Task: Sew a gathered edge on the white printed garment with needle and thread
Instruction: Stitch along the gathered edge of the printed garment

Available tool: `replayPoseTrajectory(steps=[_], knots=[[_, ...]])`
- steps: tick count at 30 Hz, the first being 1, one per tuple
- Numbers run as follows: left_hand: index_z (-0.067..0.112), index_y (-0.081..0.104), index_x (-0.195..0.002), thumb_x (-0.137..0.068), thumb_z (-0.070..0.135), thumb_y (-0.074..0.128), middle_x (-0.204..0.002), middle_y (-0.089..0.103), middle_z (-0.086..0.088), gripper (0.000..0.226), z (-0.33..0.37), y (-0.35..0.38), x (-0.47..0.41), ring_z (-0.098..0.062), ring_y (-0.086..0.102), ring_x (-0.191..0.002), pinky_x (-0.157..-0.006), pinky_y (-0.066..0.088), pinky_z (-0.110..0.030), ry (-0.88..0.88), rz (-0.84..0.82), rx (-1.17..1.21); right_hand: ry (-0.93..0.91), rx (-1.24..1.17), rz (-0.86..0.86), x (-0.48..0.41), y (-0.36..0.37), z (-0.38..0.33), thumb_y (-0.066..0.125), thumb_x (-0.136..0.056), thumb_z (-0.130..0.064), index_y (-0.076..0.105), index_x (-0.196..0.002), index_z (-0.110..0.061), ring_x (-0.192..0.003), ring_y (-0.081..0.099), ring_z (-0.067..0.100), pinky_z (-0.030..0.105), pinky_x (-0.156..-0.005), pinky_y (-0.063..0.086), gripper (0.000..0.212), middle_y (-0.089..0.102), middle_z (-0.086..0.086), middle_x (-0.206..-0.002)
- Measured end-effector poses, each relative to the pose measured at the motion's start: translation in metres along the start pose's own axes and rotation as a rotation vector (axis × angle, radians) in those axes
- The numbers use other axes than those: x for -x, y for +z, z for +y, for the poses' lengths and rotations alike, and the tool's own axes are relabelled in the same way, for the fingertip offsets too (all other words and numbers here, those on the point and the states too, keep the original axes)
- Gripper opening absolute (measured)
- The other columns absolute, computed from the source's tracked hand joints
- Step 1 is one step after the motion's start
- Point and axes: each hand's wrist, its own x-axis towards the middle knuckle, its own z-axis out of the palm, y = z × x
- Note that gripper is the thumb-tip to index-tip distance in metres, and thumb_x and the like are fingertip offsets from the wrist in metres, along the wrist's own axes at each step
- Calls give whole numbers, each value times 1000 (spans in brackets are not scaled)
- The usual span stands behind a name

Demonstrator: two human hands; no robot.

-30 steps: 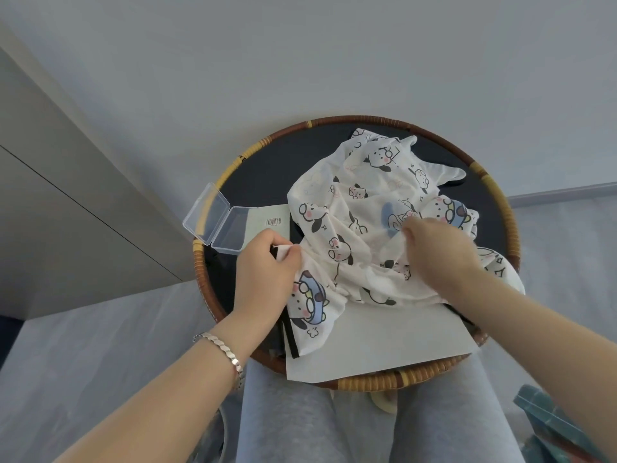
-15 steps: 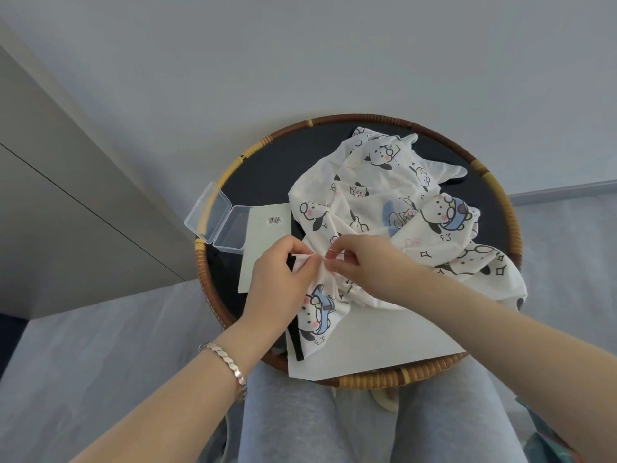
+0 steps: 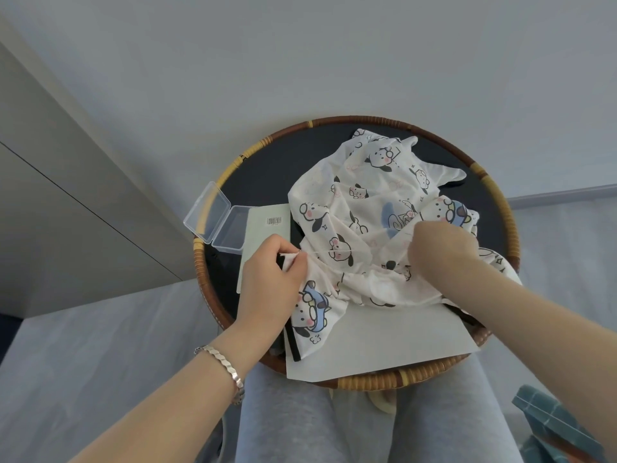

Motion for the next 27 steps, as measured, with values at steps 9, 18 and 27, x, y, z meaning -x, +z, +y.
replayPoseTrajectory(steps=[9, 18, 27], knots=[[12, 56, -82, -88, 16, 60, -70, 54, 7, 8, 10, -1, 8, 7, 55, -65, -43, 44, -10, 8, -65, 72, -460, -719, -260, 23, -5, -46, 60, -88, -33, 61, -111, -18, -46, 40, 1, 12, -47, 29, 27, 41, -11, -59], [13, 56, -82, -88, 17, 59, -71, 55, 9, 9, 4, -2, 7, 8, 54, -68, -47, 45, -9, 24, -46, 47, -353, -706, -163, 19, 4, -34, 59, -86, -22, 60, -74, -19, -46, 43, 2, 15, -47, 33, 12, 43, -10, -55], [15, 53, -79, -89, 19, 58, -71, 56, 7, 12, -1, -1, 3, -10, 58, -67, -55, 54, -35, -3, 38, 28, -11, -439, -112, -1, 17, -3, 45, -77, -8, 56, -74, -10, -73, 59, 26, 29, -61, 46, 11, 63, 7, -77]])
